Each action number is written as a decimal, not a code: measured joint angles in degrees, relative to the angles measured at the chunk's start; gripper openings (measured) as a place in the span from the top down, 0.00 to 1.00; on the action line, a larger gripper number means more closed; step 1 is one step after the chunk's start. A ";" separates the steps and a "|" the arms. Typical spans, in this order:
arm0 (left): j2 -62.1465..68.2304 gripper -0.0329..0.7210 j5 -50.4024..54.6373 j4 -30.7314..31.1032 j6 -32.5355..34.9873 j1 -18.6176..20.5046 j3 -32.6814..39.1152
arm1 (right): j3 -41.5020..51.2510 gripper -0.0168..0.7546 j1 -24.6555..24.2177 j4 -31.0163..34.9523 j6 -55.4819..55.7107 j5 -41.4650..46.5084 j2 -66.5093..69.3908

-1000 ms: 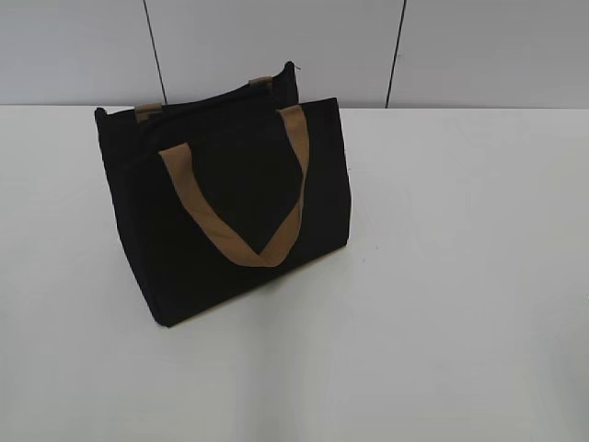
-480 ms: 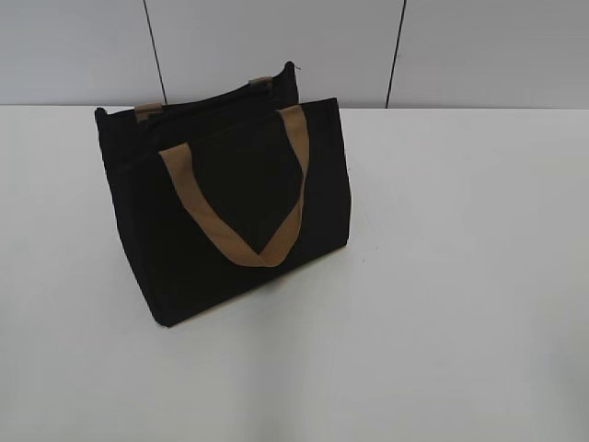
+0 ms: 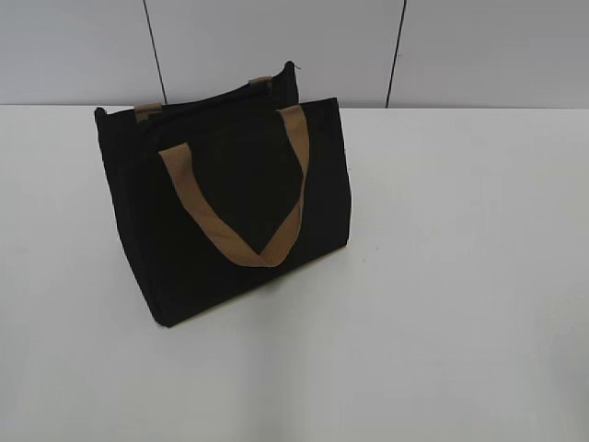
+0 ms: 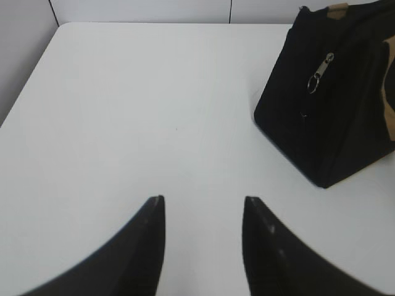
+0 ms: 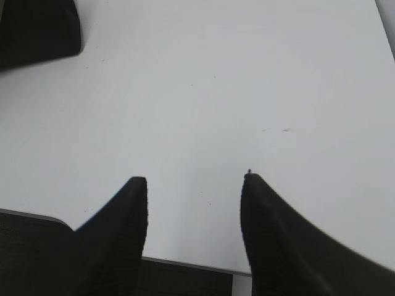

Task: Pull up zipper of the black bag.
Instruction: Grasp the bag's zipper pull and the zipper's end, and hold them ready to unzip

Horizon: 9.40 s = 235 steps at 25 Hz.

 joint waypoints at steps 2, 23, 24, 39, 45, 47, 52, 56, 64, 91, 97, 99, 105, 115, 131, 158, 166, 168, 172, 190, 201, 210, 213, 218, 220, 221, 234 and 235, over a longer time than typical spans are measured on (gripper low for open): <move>0.00 0.54 0.00 0.00 0.00 0.00 0.00 | 0.00 0.49 0.00 0.00 0.00 -0.05 0.00; 11.51 0.37 -1.29 -5.12 0.25 0.00 -0.34 | -0.95 0.49 0.00 0.00 0.00 -0.21 0.15; 13.23 0.36 -2.49 -5.35 1.36 0.00 -0.79 | -1.55 0.49 0.00 0.00 0.00 -0.21 0.84; 30.77 0.42 -41.48 -16.02 19.70 0.00 6.03 | -13.28 0.49 0.00 7.65 -10.69 -7.03 33.22; 33.58 0.43 -54.53 -19.69 21.64 -0.17 12.65 | -16.65 0.49 0.00 8.67 -15.64 -14.51 41.80; 34.77 0.43 -56.25 -19.69 21.75 -1.27 13.02 | -17.94 0.49 0.00 9.31 -17.00 -15.95 44.90; 40.25 0.43 -57.53 -19.90 21.84 -6.09 12.68 | -20.65 0.49 0.00 14.11 -22.68 -17.21 51.98; 46.06 0.44 -57.85 -19.90 21.90 -7.80 11.16 | -22.71 0.49 0.00 17.25 -25.79 -18.28 54.45; 58.28 0.54 -53.32 -16.52 21.95 -7.98 6.18 | -27.28 0.49 0.00 18.99 -26.74 -19.28 57.74; 81.48 0.55 -20.76 -59.16 89.41 9.75 -12.15 | -28.37 0.49 0.00 20.43 -28.68 -19.52 58.90; 85.99 0.46 -16.40 -67.11 108.34 9.75 -6.38 | -28.37 0.49 0.00 20.43 -28.96 -19.52 58.98; 87.51 0.37 -15.74 -71.40 111.78 9.75 -6.36 | -28.37 0.49 0.00 20.43 -28.96 -19.52 59.45; 91.49 0.26 -17.13 -79.97 117.99 8.28 -6.36 | -28.37 0.49 0.00 20.43 -29.02 -19.52 61.22; 99.41 0.28 -23.38 -92.65 131.44 -0.85 -6.36 | -28.37 0.49 0.00 20.43 -29.11 -19.52 61.96; 106.37 0.31 -17.05 -93.61 138.26 -1.00 -7.91 | -28.37 0.49 0.00 20.49 -29.17 -19.47 61.96; 103.46 0.92 -22.40 -93.60 135.61 -1.00 -9.42 | -29.12 0.49 0.00 23.34 -29.88 -17.43 62.09; 92.79 0.92 -26.14 -92.17 129.34 -1.00 -9.12 | -39.03 0.49 0.89 23.75 -29.21 -11.58 65.39; 89.94 0.92 -27.26 -90.51 127.76 -1.00 -8.65 | -41.78 0.49 2.84 23.88 -28.52 -10.28 67.26; 85.17 0.92 -29.16 -88.84 125.24 -1.00 -7.56 | -45.81 0.49 9.10 23.92 -25.21 -9.87 71.86; 77.31 0.92 -29.16 -85.66 118.93 -1.00 -6.37 | -70.91 0.56 36.75 23.98 -24.78 -9.47 101.48; 77.31 0.92 -29.07 -85.61 118.91 -1.00 -6.37 | -73.22 0.58 42.31 24.04 -27.61 -17.35 111.29; 77.31 0.92 -29.04 -84.82 118.86 -1.00 -6.37 | -73.29 0.58 42.61 23.15 -23.96 -19.94 114.39; 77.31 0.92 -29.04 -84.78 118.86 -1.00 -6.37 | -73.29 0.58 42.61 22.27 -23.25 -20.02 114.73; 77.31 0.92 -29.04 -84.71 118.84 -1.00 -6.37 | -73.29 0.63 42.61 20.40 -21.82 -22.02 114.73; 77.31 0.92 -29.04 -84.71 118.79 -1.00 -6.37 | -73.29 0.65 42.61 19.72 -20.99 -22.15 114.73; 77.31 0.92 -29.04 -84.71 118.79 -1.00 -6.37 | -73.29 0.66 42.61 19.49 -20.79 -22.15 114.80; 77.31 0.92 -29.04 -84.55 118.77 -1.00 -6.37 | -73.33 0.66 42.61 19.45 -19.06 -21.85 117.33; 77.31 0.92 -29.04 -84.55 118.77 -1.00 -6.37 | -73.33 0.66 42.61 19.45 -18.89 -21.62 117.33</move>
